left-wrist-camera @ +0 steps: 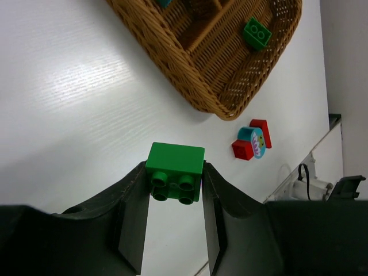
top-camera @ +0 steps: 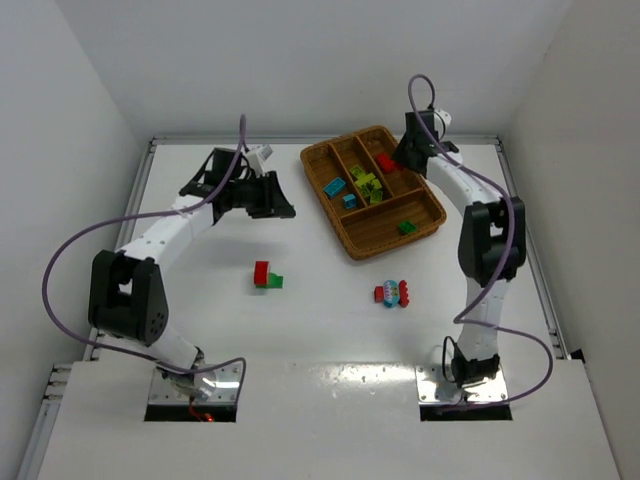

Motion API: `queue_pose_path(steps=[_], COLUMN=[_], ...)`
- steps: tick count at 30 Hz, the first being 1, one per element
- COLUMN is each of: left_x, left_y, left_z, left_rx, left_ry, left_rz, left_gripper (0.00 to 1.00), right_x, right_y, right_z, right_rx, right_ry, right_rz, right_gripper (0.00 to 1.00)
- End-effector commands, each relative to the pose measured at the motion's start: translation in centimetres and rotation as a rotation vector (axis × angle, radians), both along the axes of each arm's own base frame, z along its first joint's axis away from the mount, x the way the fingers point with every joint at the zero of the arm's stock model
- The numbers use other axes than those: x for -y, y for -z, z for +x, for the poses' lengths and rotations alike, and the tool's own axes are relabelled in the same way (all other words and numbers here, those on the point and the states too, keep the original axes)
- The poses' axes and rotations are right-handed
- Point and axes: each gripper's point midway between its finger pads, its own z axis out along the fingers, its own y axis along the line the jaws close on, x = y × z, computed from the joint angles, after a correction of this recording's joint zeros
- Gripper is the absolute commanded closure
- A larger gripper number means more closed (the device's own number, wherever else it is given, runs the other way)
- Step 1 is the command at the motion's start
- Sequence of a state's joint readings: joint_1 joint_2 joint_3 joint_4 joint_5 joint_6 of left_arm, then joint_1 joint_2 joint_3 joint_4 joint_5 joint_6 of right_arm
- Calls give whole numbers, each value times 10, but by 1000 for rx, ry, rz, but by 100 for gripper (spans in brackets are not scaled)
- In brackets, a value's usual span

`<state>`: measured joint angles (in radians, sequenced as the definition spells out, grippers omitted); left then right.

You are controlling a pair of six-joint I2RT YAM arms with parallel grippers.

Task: Sort the legos into containers by color

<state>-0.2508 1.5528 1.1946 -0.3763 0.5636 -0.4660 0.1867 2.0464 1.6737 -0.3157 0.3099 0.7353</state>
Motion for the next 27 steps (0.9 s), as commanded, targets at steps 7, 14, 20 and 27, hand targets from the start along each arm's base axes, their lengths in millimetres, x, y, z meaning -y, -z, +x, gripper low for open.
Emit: queue_pose_path(steps=[7, 14, 20, 27], left_x=[24, 34, 53, 78], left_y=[-21, -17, -27, -26], left_z=[36, 54, 68, 86], left_rx=[41, 46, 79, 99], left_ry=[3, -40, -82, -115], left_rz=[-15, 16, 63, 128], left_gripper=[100, 100, 100, 100], right_x=[5, 11, 16, 15], right_y=[7, -45, -55, -22], right_z=[47, 6, -78, -169], right_rx=[32, 122, 110, -30], right_ry=[5, 22, 5, -41], right_rz=[27, 35, 50, 30], right_gripper=[22, 32, 38, 26])
